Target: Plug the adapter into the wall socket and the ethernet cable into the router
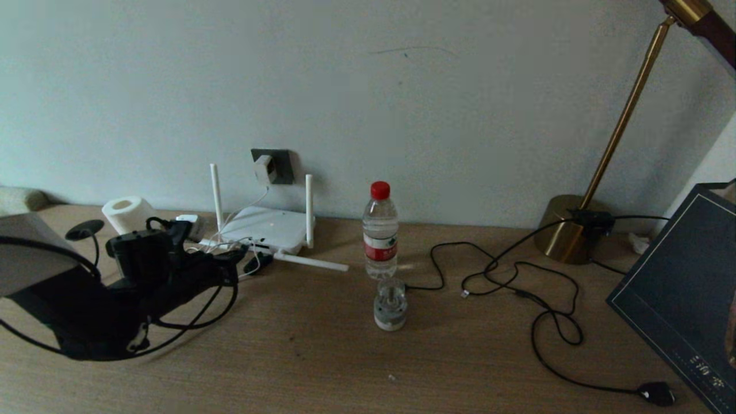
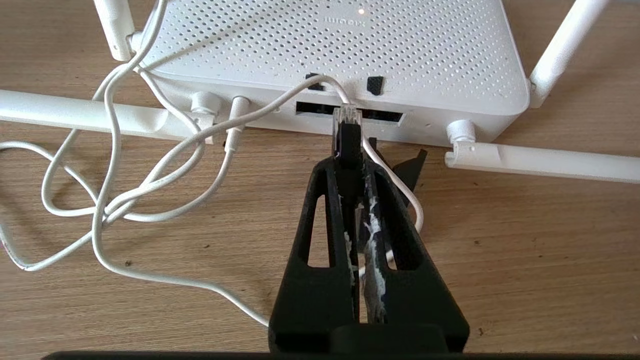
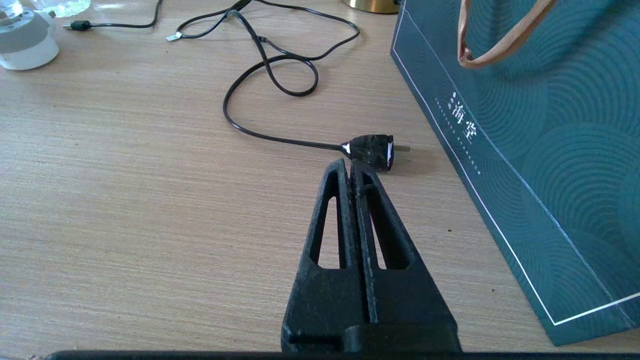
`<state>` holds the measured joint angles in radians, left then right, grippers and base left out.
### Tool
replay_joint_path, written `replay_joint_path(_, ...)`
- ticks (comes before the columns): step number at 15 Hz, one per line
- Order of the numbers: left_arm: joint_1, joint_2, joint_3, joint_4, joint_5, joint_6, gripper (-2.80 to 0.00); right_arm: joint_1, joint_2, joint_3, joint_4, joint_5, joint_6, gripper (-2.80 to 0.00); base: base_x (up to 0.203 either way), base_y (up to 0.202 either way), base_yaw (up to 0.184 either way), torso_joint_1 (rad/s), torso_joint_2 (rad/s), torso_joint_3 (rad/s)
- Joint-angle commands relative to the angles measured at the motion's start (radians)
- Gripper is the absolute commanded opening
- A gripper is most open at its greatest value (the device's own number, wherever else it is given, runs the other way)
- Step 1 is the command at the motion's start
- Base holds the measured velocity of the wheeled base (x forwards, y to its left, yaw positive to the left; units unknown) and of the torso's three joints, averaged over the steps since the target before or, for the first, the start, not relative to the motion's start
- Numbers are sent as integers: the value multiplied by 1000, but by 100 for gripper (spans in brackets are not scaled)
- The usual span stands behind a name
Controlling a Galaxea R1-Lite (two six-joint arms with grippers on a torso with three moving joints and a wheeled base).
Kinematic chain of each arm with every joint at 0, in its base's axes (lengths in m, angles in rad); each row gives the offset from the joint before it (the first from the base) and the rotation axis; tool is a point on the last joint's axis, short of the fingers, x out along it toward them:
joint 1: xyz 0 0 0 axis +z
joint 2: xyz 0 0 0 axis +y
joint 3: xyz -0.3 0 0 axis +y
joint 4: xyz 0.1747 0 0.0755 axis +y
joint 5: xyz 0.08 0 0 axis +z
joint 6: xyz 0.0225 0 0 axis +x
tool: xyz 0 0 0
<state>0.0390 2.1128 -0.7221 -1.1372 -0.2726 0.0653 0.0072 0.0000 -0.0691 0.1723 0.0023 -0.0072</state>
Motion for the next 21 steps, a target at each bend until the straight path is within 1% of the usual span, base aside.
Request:
replay_joint_path(1, 6, 6, -2, -6, -4, 1, -280, 0, 2, 0, 1, 1, 0, -280, 0, 0, 0, 0, 0, 0)
replay_joint_path(3, 7, 11, -3, -6, -19, 7, -280, 1, 2, 0, 1, 1, 0, -280, 0, 0, 0, 0, 0, 0)
replay_joint_path(5, 10, 22, -3, -6, -20, 30, -280, 0, 2, 0, 1, 1, 0, -280, 0, 0, 0, 0, 0, 0)
replay_joint_path(6, 12, 24, -3, -6, -20, 31, -280, 0, 2, -1, 1, 1, 0, -280, 0, 0, 0, 0, 0, 0)
replay_joint_path(21, 13, 42, -23, -7, -25, 31, -280, 1, 2, 0, 1, 1, 0, -280, 0, 0, 0, 0, 0, 0)
